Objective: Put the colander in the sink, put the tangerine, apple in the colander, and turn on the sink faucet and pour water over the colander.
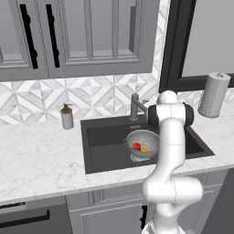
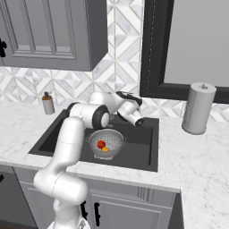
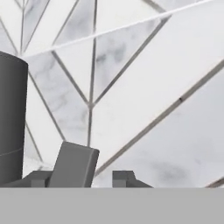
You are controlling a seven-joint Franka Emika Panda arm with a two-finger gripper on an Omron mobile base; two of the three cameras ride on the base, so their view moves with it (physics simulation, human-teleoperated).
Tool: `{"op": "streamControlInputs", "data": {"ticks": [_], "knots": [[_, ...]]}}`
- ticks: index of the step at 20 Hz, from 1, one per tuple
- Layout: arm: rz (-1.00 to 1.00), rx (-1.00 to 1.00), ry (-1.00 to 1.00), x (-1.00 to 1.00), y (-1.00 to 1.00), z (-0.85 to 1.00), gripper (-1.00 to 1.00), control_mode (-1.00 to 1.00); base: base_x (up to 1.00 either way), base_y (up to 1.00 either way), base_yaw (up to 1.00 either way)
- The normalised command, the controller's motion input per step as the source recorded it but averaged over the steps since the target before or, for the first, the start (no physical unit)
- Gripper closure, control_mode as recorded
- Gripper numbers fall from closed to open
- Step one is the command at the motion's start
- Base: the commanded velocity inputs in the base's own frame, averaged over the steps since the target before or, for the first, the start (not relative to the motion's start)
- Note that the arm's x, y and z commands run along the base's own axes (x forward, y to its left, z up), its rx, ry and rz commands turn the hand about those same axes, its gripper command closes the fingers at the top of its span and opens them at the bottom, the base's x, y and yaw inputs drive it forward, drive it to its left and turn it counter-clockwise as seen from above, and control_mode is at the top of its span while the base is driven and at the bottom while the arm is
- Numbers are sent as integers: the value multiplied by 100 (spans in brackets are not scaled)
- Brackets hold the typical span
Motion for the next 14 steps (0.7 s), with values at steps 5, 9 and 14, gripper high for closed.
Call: {"op": "streamControlInputs", "data": {"ticks": [5, 9, 14], "knots": [[0, 3, 0, 8, -70, -24, 100, -100, 0, 0, 0], [0, 0, 0, 5, -76, -25, 100, -100, 0, 0, 0], [0, 0, 0, 5, -80, -29, 100, -100, 0, 0, 0]]}}
